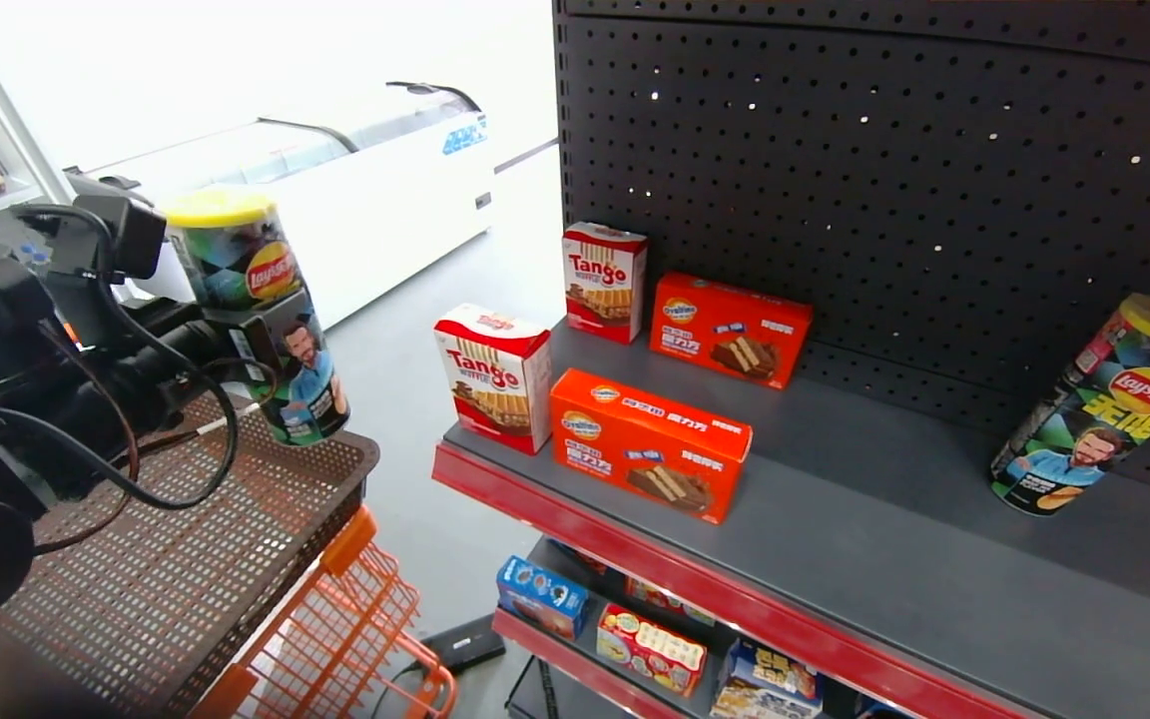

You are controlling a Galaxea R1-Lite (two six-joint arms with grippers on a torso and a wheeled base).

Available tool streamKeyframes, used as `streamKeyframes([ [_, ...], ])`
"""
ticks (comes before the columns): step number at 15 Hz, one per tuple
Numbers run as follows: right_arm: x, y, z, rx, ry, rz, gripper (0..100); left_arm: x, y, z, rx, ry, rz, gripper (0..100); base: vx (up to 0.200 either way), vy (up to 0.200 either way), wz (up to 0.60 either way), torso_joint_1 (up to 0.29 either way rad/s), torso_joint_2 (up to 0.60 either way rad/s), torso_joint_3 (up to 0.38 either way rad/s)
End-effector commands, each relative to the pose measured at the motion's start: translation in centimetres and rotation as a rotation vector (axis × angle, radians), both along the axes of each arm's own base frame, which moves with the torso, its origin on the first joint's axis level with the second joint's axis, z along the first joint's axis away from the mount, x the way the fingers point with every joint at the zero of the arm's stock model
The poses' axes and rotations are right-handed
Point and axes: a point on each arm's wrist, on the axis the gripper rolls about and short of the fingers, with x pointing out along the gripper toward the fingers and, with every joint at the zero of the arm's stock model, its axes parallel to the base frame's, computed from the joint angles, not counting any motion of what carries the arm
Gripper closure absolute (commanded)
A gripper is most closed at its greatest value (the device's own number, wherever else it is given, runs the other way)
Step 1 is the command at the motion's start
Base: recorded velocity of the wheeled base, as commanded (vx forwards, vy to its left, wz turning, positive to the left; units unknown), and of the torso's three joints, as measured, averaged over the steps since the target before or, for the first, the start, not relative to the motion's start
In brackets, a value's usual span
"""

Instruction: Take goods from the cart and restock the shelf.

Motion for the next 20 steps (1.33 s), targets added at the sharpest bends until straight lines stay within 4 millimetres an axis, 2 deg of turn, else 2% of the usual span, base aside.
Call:
streamKeyframes([
  [1, 0.0, 0.0, 0.0, 0.0, -0.001, 0.001, 0, -2.6, -1.7, 2.8, 0.002, -0.072, -0.068, 100, 0.0, 0.0, 0.0, 0.0, 0.0, 0.0],
  [3, 0.0, 0.0, 0.0, 0.0, -0.001, -0.001, 0, -4.3, -5.0, 2.9, 0.004, -0.067, -0.253, 100, 0.0, 0.0, 0.0, 0.0, 0.0, 0.0],
  [5, 0.0, 0.0, 0.0, 0.0, -0.001, 0.001, 0, -4.7, -5.9, 2.8, 0.008, -0.067, -0.316, 100, 0.0, 0.0, 0.0, 0.0, 0.0, 0.0],
  [6, 0.0, 0.0, 0.0, 0.0, -0.001, -0.001, 0, -5.3, -7.2, 2.4, 0.01, -0.053, -0.396, 100, 0.0, 0.0, 0.0, 0.0, 0.0, 0.0],
  [7, 0.0, 0.0, 0.0, 0.0, -0.001, 0.001, 0, -5.5, -7.6, 2.4, 0.012, -0.053, -0.432, 100, 0.0, 0.0, 0.0, 0.0, 0.0, 0.0],
  [11, 0.0, 0.0, 0.0, 0.0, -0.001, -0.001, 0, -6.7, -7.9, 2.3, 0.032, -0.041, -0.673, 100, 0.0, 0.0, 0.0, 0.0, 0.0, 0.0],
  [12, 0.0, 0.0, 0.0, 0.0, -0.001, -0.001, 0, -7.1, -7.8, 2.4, 0.03, -0.038, -0.682, 100, 0.0, 0.0, 0.0, 0.0, 0.0, 0.0],
  [15, 0.0, 0.0, 0.0, 0.0, -0.001, -0.001, 0, -9.5, -6.7, 1.0, 0.027, -0.001, -0.688, 100, 0.0, 0.0, 0.0, 0.0, 0.0, 0.0],
  [20, 0.0, 0.0, 0.0, 0.0, -0.001, -0.001, 0, -10.7, -6.5, 1.9, 0.029, 0.091, -0.745, 100, 0.0, 0.0, 0.0, 0.0, 0.0, 0.0],
])
